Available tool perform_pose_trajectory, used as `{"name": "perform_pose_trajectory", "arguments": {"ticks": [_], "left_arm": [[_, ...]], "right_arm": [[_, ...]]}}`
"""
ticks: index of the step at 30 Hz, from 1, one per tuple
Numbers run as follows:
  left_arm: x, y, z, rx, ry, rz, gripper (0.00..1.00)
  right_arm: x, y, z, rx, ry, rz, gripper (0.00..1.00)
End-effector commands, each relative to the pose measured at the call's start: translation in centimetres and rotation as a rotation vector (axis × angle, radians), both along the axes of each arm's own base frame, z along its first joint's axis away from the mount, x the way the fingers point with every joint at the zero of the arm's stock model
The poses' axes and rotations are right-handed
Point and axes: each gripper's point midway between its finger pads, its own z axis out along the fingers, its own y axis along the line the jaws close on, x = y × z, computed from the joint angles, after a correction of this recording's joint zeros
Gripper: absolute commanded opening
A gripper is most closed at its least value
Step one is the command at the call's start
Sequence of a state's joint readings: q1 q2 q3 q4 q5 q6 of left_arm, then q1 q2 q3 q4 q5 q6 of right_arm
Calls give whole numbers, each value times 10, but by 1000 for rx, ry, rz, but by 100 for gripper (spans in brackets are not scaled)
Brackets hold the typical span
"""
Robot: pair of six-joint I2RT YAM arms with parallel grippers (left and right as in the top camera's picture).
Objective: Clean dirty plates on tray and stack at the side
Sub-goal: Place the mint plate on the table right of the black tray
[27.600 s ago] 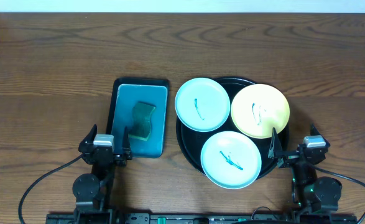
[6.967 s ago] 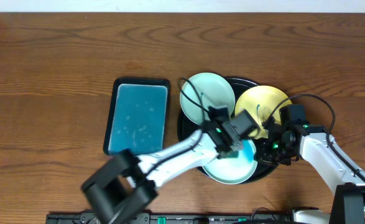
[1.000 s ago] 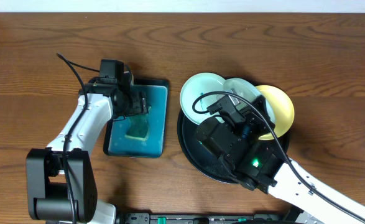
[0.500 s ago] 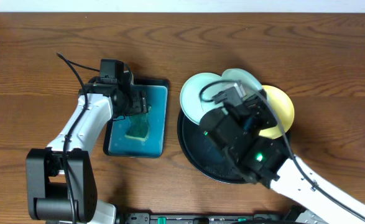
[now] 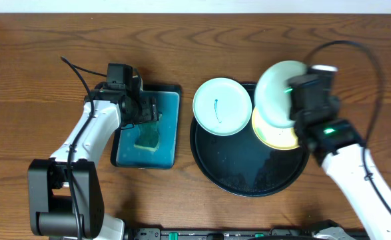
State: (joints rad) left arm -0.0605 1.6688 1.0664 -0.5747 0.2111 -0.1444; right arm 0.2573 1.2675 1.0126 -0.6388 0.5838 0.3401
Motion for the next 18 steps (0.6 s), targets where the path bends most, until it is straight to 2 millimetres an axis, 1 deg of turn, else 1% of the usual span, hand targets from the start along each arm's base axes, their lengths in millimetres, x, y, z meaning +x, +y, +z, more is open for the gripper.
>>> {"name": "perform_pose_trajectory", "arguments": {"ticks": [1, 2, 7, 10, 14, 18], "left_arm": [[-1, 1, -3, -2, 7, -9, 79], [-1, 1, -3, -2, 7, -9, 80], [-1, 1, -3, -2, 7, -9, 79], [-1, 1, -3, -2, 7, -9, 79], [-1, 1, -3, -2, 7, -9, 79], [-2, 1, -3, -1, 11, -9, 79]], "right_arm": [[3, -26, -2, 267, -54, -145, 1], [2, -40, -5, 305, -59, -191, 1], [-6, -98, -15, 423, -75, -347, 1], [-16, -132, -29, 472, -64, -445, 1], [-28, -165, -52, 526, -30, -549, 1], [-37, -187, -76, 546, 13, -629, 1]]}}
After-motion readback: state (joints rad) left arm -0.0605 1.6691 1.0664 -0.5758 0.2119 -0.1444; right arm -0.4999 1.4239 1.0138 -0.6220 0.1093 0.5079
